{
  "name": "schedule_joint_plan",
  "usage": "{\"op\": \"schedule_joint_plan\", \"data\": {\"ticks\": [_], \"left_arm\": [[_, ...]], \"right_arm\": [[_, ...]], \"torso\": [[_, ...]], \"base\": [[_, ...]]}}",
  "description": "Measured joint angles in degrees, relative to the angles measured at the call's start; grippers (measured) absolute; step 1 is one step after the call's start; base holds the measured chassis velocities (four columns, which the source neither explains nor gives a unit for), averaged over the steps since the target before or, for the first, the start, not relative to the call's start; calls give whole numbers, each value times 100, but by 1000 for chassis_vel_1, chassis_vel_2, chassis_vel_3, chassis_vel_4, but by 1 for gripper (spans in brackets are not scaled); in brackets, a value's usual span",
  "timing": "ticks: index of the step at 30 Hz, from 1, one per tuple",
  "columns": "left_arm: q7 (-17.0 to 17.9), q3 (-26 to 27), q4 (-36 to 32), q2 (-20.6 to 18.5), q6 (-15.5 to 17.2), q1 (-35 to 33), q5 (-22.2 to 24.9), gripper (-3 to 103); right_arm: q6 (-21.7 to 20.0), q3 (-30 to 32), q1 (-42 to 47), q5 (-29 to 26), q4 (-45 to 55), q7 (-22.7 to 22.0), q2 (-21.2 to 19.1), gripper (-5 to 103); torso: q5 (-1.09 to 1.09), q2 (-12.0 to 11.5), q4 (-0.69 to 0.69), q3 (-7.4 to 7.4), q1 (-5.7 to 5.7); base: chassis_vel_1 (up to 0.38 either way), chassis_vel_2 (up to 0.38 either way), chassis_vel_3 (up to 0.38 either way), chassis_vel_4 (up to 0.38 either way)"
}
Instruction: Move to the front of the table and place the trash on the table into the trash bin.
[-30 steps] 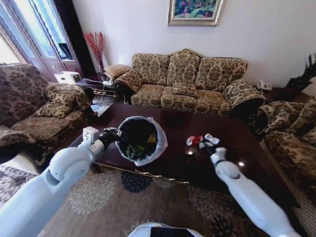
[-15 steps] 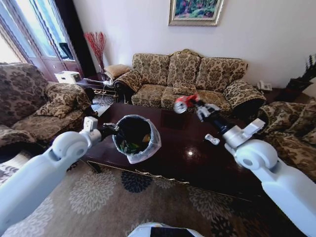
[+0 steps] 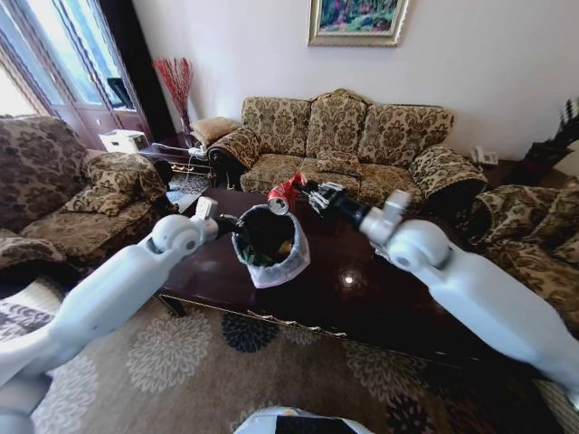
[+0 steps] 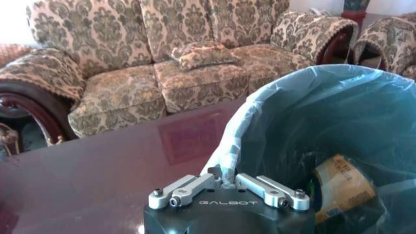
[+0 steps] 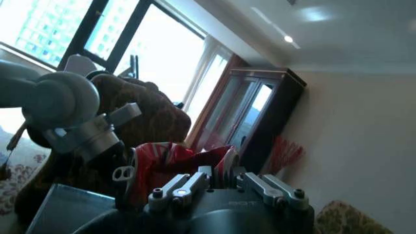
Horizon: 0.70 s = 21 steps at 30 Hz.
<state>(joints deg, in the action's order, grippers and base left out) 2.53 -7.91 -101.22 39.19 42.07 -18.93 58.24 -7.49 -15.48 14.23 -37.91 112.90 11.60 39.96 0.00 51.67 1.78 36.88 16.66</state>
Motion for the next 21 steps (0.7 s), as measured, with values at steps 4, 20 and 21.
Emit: {"op": "schedule_joint_plan", "data": {"ticks": [4, 20, 21], "left_arm": [[-218, -310, 352, 44, 2, 374, 190, 0], [-156, -1019, 407, 315, 10, 943, 313, 0], [-141, -1026, 383, 315, 10, 945, 321, 0]], "right_arm": [[536, -1, -66, 1282, -54, 653, -95, 16], [1077, -294, 157, 2625, -475, 605, -12, 30], [1087, -296, 191, 2653, -468, 563, -16, 35]], "torso": [[0, 1, -1, -2, -2], [0, 1, -1, -2, -2], [0, 1, -1, -2, -2]], "base": [[0, 0, 0, 0], [0, 0, 0, 0], [0, 0, 0, 0]]}}
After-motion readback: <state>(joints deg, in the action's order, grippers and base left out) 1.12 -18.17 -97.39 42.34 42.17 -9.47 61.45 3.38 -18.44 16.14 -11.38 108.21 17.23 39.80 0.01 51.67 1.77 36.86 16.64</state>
